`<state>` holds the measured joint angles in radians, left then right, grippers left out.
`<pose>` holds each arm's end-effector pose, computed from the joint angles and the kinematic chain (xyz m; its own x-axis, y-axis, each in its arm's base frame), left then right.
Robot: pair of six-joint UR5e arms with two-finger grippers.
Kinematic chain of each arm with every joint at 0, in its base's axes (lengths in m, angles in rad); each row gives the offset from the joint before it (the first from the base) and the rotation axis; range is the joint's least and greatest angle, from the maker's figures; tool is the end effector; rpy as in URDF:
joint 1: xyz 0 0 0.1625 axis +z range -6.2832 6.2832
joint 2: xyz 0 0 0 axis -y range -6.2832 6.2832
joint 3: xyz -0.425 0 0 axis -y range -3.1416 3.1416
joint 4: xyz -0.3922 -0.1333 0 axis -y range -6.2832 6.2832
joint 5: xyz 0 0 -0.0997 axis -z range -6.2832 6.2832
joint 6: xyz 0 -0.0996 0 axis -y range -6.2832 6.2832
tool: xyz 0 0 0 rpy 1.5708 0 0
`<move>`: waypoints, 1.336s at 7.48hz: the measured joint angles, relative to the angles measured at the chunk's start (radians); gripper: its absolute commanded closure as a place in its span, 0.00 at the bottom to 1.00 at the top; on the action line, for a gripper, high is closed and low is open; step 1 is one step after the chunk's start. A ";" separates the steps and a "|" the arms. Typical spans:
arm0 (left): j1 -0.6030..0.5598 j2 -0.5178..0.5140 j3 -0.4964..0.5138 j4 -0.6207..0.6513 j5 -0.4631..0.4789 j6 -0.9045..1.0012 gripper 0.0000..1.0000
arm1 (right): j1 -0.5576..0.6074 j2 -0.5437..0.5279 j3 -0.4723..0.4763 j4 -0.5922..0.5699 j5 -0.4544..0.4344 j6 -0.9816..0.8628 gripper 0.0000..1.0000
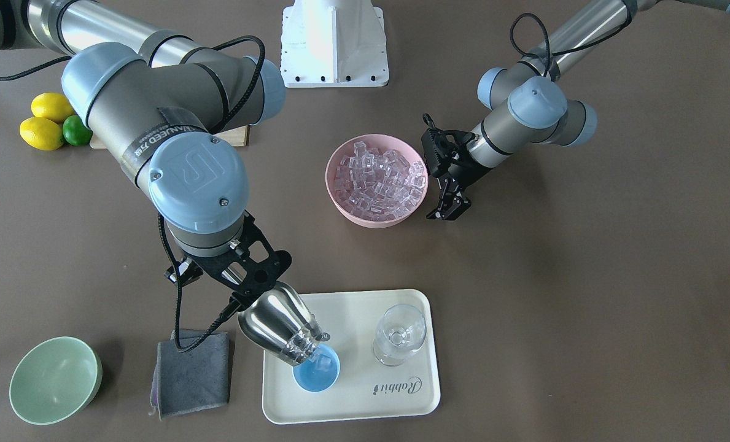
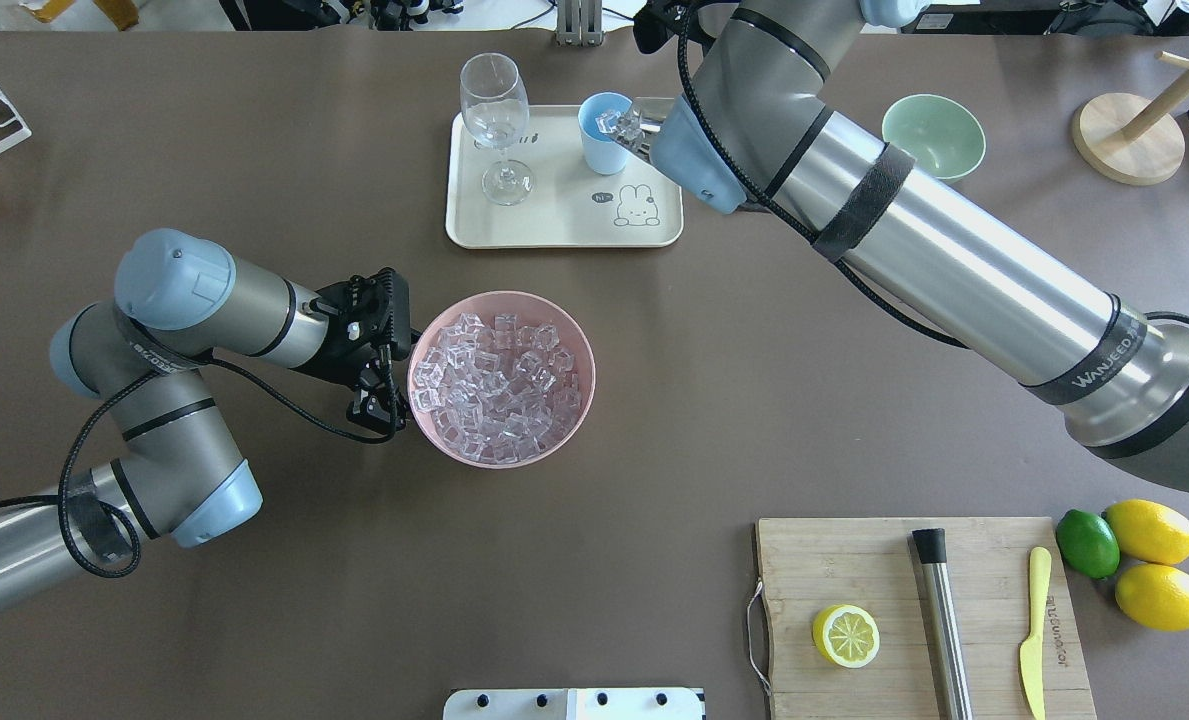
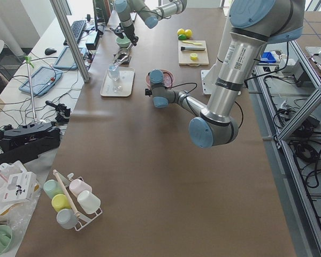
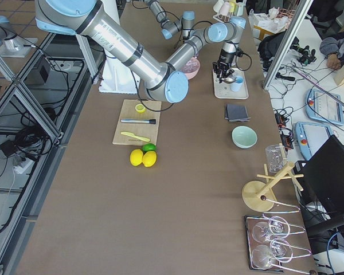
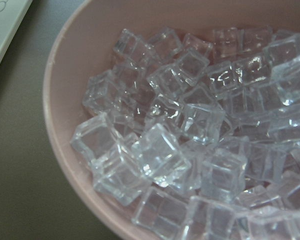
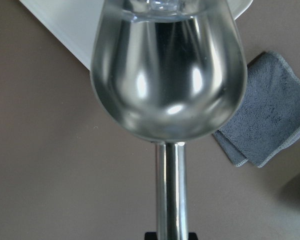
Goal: Put ice in cup with scoop
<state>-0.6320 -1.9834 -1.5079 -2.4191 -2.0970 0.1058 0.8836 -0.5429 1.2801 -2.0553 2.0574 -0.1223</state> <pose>0.4796 -0.4544 0.3560 0.1017 0.9913 -0.0836 -0.3063 0.1111 0.9454 -0.4232 -0.6524 0.1787 0.5296 -0.7376 0.4189 0.6839 0.6635 0.3034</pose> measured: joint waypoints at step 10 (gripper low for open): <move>-0.002 0.002 -0.010 0.000 -0.004 -0.004 0.01 | 0.074 -0.291 0.362 -0.051 0.085 0.127 1.00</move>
<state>-0.6343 -1.9810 -1.5180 -2.4186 -2.1011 0.1013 0.9576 -0.8334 1.6424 -2.1059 2.1426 0.0042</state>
